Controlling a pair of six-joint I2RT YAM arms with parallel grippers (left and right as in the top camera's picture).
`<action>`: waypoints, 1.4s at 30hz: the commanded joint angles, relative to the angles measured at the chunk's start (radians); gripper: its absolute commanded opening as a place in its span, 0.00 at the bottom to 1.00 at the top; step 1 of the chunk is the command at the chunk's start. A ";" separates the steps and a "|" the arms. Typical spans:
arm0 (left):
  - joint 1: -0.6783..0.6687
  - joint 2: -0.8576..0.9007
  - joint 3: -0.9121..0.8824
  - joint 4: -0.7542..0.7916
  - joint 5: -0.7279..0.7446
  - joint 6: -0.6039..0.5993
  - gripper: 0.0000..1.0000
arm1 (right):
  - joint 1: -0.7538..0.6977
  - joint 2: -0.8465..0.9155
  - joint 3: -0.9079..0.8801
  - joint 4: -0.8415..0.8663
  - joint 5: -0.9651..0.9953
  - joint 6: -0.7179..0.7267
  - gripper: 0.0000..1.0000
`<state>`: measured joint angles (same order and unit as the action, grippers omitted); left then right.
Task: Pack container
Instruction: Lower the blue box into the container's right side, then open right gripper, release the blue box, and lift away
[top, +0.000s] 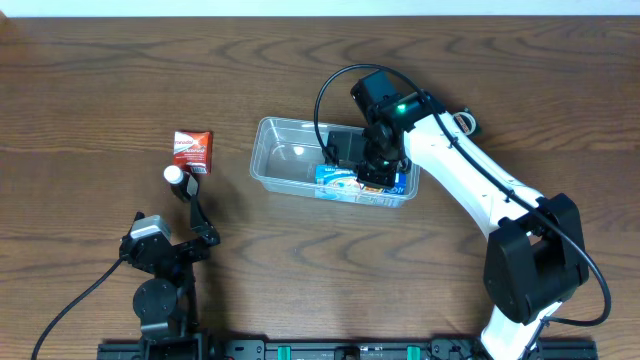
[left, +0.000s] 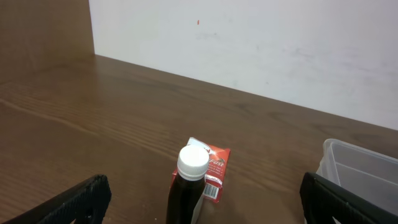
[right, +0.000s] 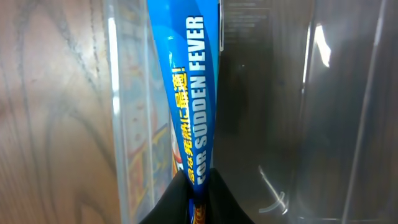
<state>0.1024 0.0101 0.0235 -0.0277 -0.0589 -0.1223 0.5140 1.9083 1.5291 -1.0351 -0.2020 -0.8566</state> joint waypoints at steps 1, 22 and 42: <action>-0.004 -0.006 -0.019 -0.039 -0.012 0.017 0.98 | -0.019 0.026 0.012 0.014 0.022 -0.012 0.11; -0.004 -0.006 -0.019 -0.039 -0.012 0.017 0.98 | -0.052 0.027 0.012 0.174 0.016 0.015 0.68; -0.004 -0.006 -0.019 -0.039 -0.012 0.017 0.98 | -0.137 0.025 0.015 0.339 0.014 0.721 0.01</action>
<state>0.1024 0.0101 0.0235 -0.0273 -0.0589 -0.1223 0.4202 1.9236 1.5291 -0.6781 -0.1894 -0.3553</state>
